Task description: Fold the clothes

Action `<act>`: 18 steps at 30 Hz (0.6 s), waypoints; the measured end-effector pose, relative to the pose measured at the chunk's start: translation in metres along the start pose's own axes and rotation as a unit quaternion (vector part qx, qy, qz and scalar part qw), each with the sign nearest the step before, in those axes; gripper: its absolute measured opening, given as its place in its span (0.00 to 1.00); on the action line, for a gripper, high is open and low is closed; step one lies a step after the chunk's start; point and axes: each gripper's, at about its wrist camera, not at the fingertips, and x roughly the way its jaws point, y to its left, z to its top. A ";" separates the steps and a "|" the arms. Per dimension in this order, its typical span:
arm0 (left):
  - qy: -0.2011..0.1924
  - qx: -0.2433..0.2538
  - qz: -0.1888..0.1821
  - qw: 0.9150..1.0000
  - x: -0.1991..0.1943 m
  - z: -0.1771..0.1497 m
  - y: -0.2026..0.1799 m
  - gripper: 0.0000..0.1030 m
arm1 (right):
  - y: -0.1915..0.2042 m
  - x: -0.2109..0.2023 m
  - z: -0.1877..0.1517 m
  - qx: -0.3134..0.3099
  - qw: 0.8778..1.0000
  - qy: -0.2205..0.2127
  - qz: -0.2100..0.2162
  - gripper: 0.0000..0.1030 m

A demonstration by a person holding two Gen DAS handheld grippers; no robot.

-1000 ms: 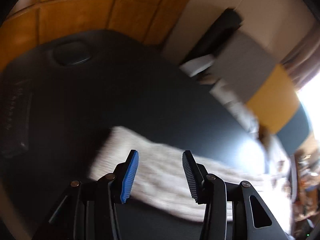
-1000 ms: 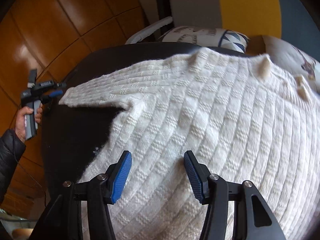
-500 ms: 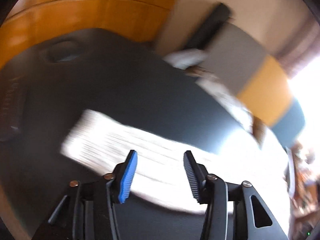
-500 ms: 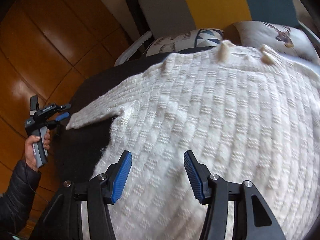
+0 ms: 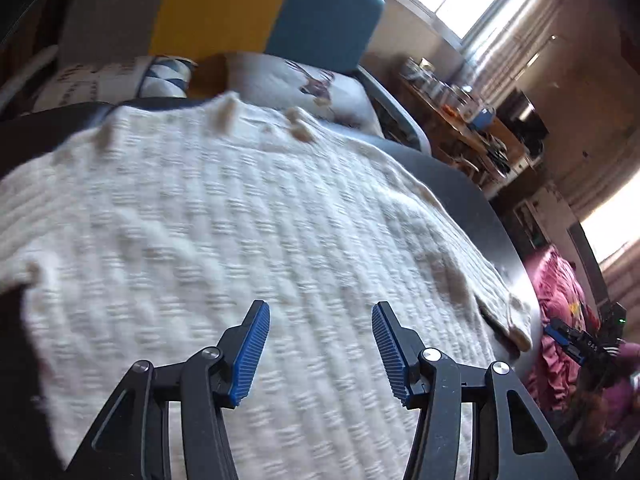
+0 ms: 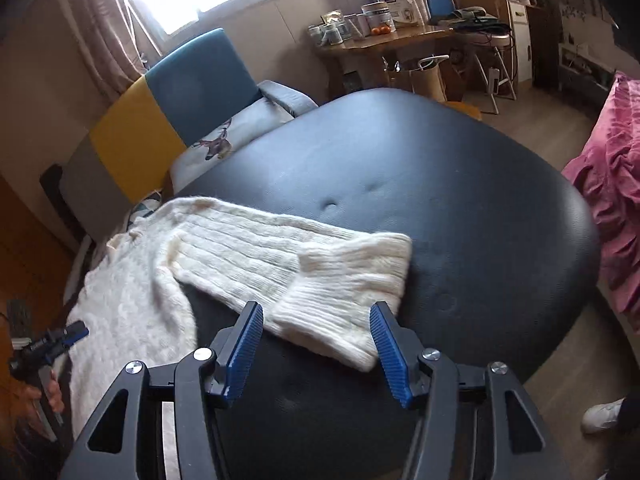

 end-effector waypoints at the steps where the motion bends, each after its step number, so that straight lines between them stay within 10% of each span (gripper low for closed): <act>1: 0.010 0.010 -0.007 1.000 0.010 0.001 -0.017 0.53 | 0.003 0.002 -0.005 -0.024 1.000 0.003 -0.012 0.56; 11: 0.072 0.080 -0.012 0.994 0.087 0.016 -0.085 0.55 | 0.034 0.053 -0.019 -0.160 0.981 -0.020 -0.112 0.54; 12: 0.074 0.081 -0.011 0.994 0.090 0.015 -0.086 0.57 | 0.033 0.055 -0.017 -0.157 0.981 -0.025 -0.116 0.51; 14: 0.078 0.084 -0.009 0.993 0.097 0.013 -0.087 0.59 | 0.019 0.057 -0.010 -0.113 0.987 -0.024 -0.111 0.09; 18: 0.078 0.097 -0.006 0.992 0.103 0.009 -0.089 0.65 | -0.020 0.056 0.005 0.008 0.998 -0.013 -0.056 0.06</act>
